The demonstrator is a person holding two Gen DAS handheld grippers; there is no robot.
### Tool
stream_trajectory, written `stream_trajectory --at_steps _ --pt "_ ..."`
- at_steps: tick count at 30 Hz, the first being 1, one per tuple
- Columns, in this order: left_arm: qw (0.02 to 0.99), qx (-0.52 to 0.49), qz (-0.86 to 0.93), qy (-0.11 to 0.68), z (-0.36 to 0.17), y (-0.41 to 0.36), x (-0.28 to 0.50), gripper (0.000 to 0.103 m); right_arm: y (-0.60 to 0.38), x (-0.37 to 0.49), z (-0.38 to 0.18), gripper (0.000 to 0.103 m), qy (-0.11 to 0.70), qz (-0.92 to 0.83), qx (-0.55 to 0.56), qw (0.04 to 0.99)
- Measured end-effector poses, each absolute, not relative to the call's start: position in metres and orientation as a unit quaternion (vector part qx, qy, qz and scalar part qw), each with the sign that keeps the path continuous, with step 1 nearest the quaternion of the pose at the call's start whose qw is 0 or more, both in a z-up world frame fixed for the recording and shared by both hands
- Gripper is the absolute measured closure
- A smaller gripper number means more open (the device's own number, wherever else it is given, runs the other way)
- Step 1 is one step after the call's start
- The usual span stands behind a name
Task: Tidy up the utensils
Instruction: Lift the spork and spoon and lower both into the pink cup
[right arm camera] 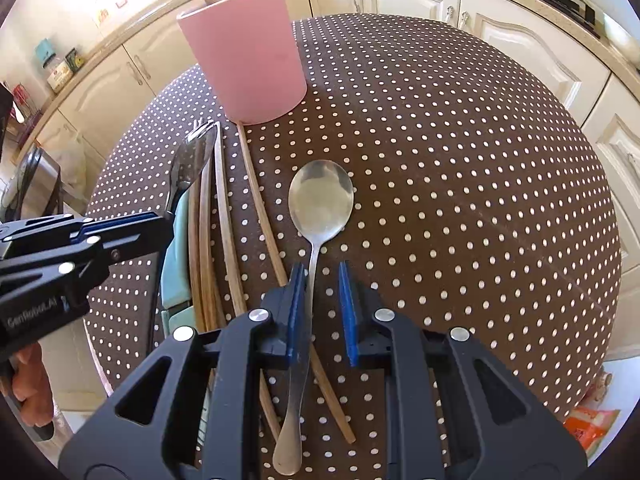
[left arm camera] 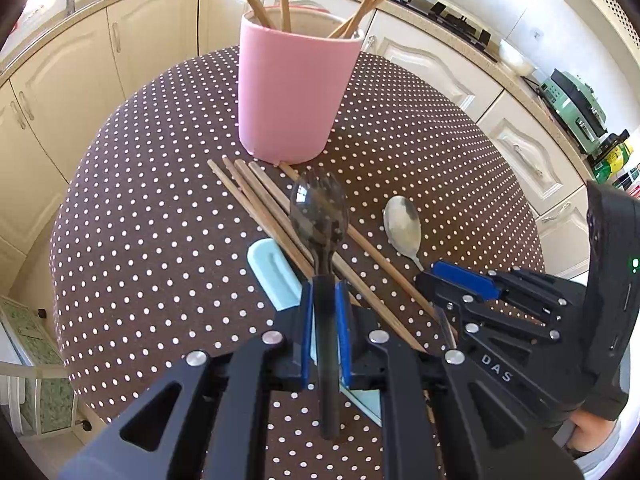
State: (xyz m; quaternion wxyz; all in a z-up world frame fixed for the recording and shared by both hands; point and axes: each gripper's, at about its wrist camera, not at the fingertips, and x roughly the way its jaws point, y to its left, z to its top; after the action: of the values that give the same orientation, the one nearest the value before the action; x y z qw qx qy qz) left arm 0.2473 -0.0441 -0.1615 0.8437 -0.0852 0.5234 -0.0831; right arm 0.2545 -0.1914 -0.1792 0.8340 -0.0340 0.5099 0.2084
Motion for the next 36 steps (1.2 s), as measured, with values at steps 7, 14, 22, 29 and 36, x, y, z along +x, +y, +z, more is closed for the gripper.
stream_trajectory --at_steps 7,14,22,29,36 --pt "0.849 -0.088 -0.091 0.513 -0.16 -0.045 0.249 0.092 -0.178 0.263 -0.176 0.099 0.51 0.204 -0.069 0.833" --pt "0.866 -0.096 -0.113 0.477 -0.148 -0.039 0.243 0.092 -0.19 0.255 -0.163 0.099 0.465 0.222 -0.031 0.856" --pt "0.901 -0.1 -0.133 0.401 -0.115 -0.026 0.224 0.092 -0.201 0.233 -0.122 0.099 0.364 0.261 0.027 0.894" --pt "0.929 -0.105 -0.146 0.325 -0.086 -0.018 0.215 0.092 -0.199 0.229 -0.093 0.099 0.289 0.279 0.063 0.914" --pt "0.949 -0.114 -0.146 0.257 -0.062 -0.005 0.227 0.092 -0.187 0.247 -0.058 0.099 0.215 0.291 0.093 0.928"
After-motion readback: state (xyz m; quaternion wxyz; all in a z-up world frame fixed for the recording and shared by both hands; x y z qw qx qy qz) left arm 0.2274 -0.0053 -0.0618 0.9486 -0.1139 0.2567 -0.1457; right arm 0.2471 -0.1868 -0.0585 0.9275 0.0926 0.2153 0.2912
